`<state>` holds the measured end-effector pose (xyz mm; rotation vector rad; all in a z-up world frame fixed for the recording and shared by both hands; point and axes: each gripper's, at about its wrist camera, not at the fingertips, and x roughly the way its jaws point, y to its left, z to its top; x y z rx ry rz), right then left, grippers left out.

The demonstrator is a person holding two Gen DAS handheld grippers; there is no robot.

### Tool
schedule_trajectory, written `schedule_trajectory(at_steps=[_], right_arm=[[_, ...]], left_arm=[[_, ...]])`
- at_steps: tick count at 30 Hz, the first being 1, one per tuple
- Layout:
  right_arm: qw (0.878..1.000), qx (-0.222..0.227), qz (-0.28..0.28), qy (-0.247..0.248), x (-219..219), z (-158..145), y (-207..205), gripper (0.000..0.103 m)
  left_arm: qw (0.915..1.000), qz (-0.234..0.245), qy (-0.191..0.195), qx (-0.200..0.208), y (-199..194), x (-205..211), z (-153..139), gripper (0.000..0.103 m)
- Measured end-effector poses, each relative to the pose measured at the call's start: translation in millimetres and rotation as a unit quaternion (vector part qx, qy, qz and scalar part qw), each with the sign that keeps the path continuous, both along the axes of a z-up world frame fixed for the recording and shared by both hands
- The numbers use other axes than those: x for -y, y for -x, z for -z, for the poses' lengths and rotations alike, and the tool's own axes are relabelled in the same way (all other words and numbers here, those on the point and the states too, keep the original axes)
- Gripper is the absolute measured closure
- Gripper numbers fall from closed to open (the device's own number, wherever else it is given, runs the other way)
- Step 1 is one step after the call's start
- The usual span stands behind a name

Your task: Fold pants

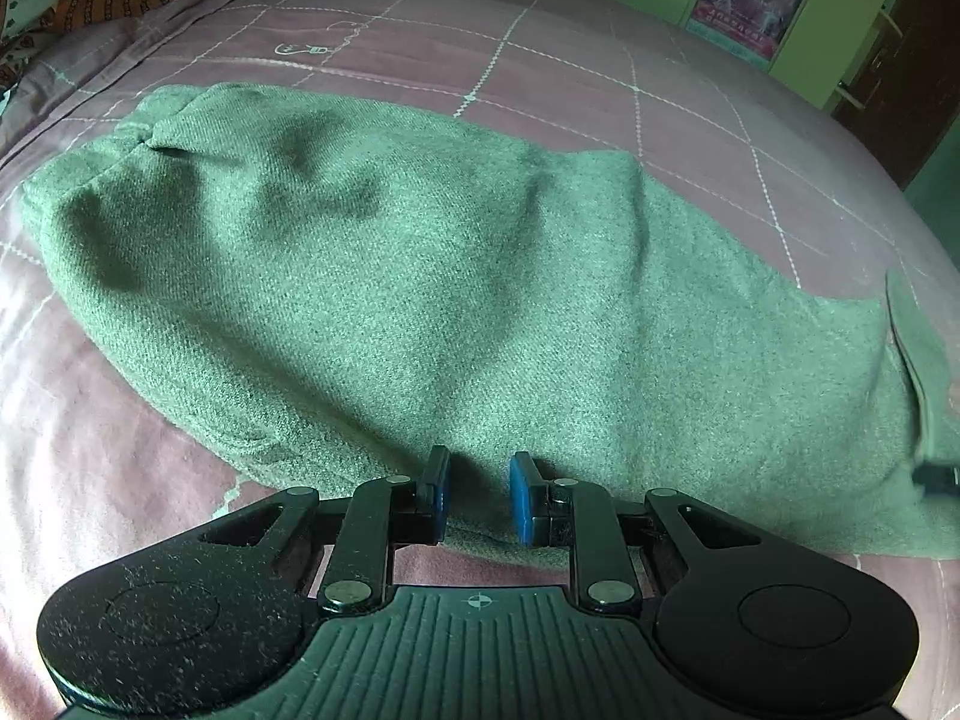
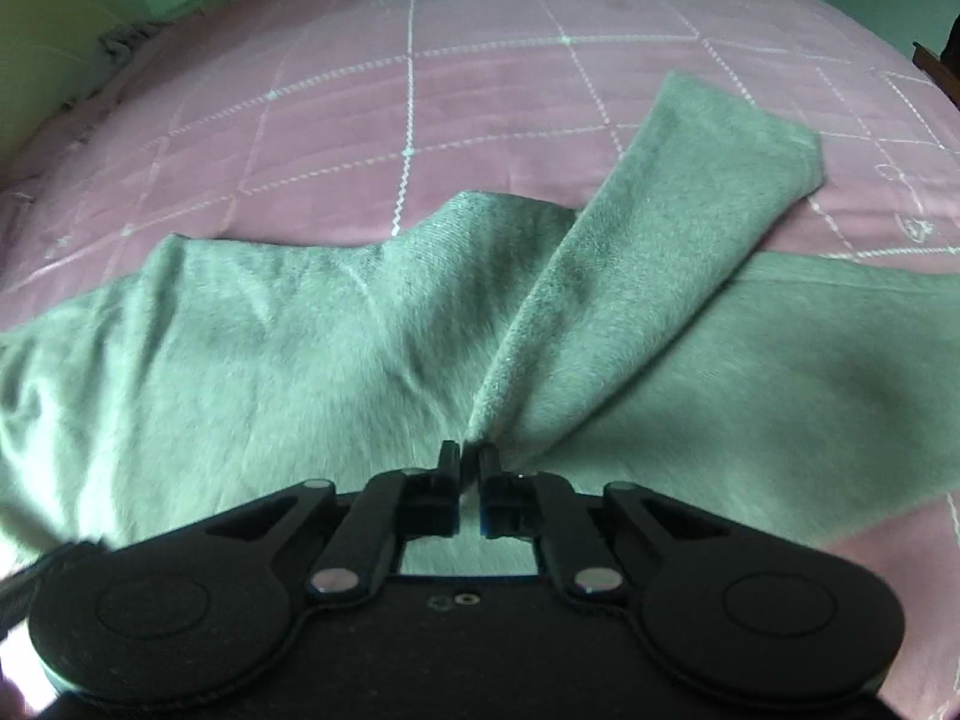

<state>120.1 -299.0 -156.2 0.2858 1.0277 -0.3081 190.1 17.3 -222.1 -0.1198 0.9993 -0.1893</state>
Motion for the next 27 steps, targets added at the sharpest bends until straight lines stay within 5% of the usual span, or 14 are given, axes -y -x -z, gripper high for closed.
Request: schedule_trajectory(at_steps=[7,10,12,13,19,22,27], right_arm=[[0.999,-0.02,0.011,-0.034,11.3,29.1,43.7,0.103],[0.998,0.021,0.023,-0.053,20.5,6.9,44.3,0.07],[0.998,0.045,0.031,-0.023,27.9,-11.2,34.9,0.029],[0.998,0.044,0.033,-0.001,30.3,-16.8,25.4,0.023],[0.995,-0.019,0.037,0.093,36.0,-1.7,-45.4,0.042],[0.99,-0.063,0.046,0.116,45.5,17.3,-54.2,0.094],[0.997,-0.002,0.058,0.048,70.6,-7.0,3.4,0.098]], left_arm=[[0.9999,0.006,-0.007,0.004,0.9,2.2,-0.6,0.081],[1.0,0.005,-0.006,0.005,0.8,2.0,-0.4,0.081],[1.0,0.005,-0.007,0.005,0.6,3.0,-0.4,0.081],[1.0,0.003,-0.007,0.005,0.4,3.2,-0.4,0.081],[1.0,-0.003,0.002,0.003,0.6,0.1,0.4,0.081],[1.0,-0.004,0.005,0.002,0.3,0.0,0.2,0.081],[1.0,0.005,0.006,0.002,0.0,-1.2,-0.1,0.081]])
